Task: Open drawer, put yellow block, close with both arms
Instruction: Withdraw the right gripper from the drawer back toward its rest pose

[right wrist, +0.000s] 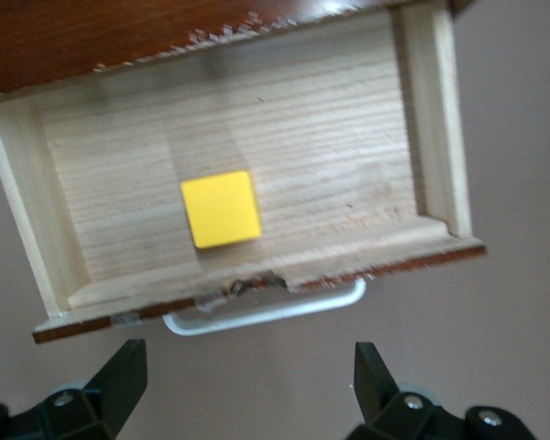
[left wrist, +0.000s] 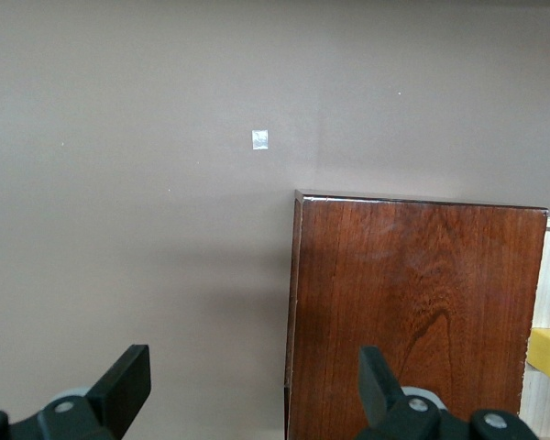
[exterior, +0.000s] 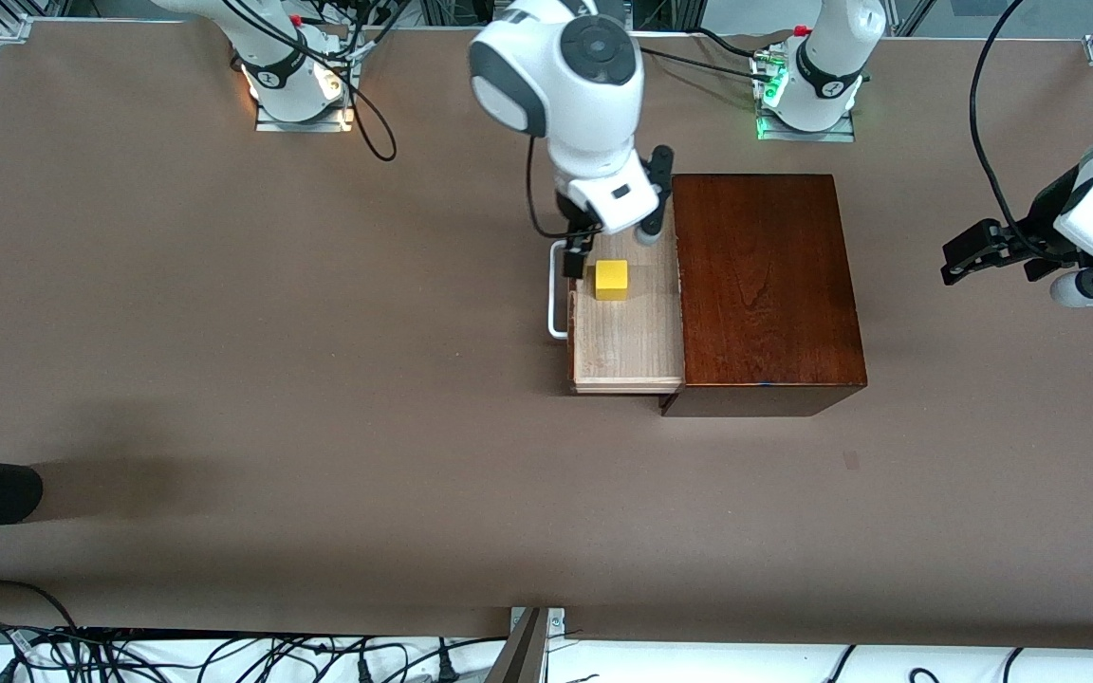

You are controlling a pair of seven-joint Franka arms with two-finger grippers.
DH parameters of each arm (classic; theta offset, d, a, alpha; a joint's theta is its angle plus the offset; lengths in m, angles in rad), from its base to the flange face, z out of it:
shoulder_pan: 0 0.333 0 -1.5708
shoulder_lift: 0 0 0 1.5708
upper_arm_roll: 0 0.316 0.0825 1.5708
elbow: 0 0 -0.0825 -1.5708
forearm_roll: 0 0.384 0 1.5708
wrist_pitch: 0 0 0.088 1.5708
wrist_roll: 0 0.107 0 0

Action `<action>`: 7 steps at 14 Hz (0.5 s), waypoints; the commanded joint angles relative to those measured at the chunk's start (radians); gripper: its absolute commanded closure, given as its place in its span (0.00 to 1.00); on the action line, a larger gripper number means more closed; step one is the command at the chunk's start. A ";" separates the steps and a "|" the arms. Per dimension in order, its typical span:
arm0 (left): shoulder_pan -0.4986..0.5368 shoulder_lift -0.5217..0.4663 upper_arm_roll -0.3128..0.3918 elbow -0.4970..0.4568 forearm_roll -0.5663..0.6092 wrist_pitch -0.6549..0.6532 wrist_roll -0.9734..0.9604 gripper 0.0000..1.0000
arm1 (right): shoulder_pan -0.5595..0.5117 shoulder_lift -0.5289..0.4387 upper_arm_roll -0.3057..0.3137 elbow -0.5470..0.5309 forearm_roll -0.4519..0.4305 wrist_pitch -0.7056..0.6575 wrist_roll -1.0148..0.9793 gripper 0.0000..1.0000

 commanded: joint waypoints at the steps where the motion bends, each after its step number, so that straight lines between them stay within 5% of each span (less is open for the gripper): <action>1: 0.003 -0.001 -0.003 0.011 0.012 0.000 -0.006 0.00 | -0.069 -0.058 0.002 -0.016 0.031 -0.058 0.008 0.00; 7: -0.010 0.038 -0.006 0.040 0.012 0.002 -0.006 0.00 | -0.284 -0.104 -0.006 -0.016 0.092 -0.124 0.003 0.00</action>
